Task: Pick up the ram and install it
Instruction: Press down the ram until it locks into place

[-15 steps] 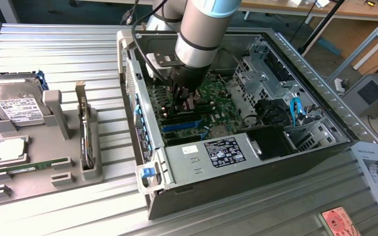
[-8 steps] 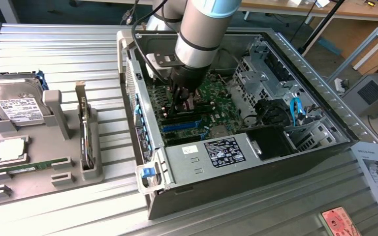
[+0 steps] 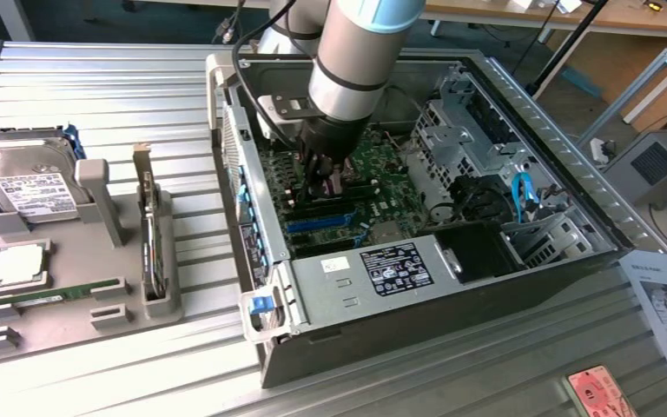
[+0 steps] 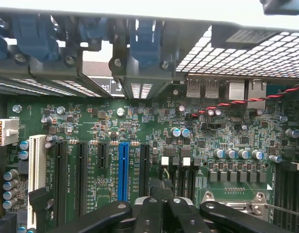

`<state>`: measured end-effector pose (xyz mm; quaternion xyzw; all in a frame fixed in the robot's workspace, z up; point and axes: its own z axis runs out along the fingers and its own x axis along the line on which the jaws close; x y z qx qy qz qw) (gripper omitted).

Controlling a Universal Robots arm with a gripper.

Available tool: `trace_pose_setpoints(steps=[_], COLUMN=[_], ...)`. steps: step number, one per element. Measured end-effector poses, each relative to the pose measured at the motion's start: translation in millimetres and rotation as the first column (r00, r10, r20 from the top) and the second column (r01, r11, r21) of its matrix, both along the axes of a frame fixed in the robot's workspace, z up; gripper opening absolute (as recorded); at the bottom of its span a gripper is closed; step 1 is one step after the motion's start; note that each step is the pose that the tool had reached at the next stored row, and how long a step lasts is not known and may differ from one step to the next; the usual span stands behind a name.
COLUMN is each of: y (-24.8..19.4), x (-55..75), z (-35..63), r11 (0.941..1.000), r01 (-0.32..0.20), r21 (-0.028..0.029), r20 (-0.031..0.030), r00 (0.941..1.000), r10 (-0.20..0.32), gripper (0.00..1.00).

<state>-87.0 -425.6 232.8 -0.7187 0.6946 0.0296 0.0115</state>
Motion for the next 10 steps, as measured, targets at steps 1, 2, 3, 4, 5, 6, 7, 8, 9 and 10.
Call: trace_pose_setpoints(steps=[1, 2, 3, 4, 5, 6, 7, 8, 9, 10], y=[0.0, 0.0, 0.0, 0.0, 0.0, 0.0, 0.0, 0.0, 0.0, 0.0], x=[0.0, 0.0, 0.0, 0.0, 0.0, 0.0, 0.0, 0.0, 0.0, 0.0], z=[-0.1, -0.2, -0.2, -0.2, -0.2, -0.2, -0.3, -0.3, -0.3, -0.4], r11=[1.0000, 1.0000, 1.0000, 1.0000, 1.0000, 1.0000, 1.0000, 1.0000, 1.0000, 1.0000], r01=[0.000, 0.000, 0.000, 0.000, 0.000, 0.000, 0.000, 0.000, 0.000, 0.000], r21=[0.0001, 0.0001, 0.0002, 0.0002, 0.0002, 0.0003, 0.0003, 0.0003, 0.0002, 0.0002], r20=[0.0001, 0.0001, 0.0001, 0.0001, 0.0001, 0.0001, 0.0002, 0.0002, 0.0001, 0.0001], r00=[1.0000, 1.0000, 1.0000, 1.0000, 1.0000, 1.0000, 1.0000, 1.0000, 1.0000, 1.0000], r10=[0.000, 0.000, 0.000, 0.000, 0.000, 0.000, 0.000, 0.000, 0.000, 0.000], gripper=[0.11, 0.11, 0.11, 0.11, 0.11, 0.11, 0.11, 0.11, 0.11, 0.11])
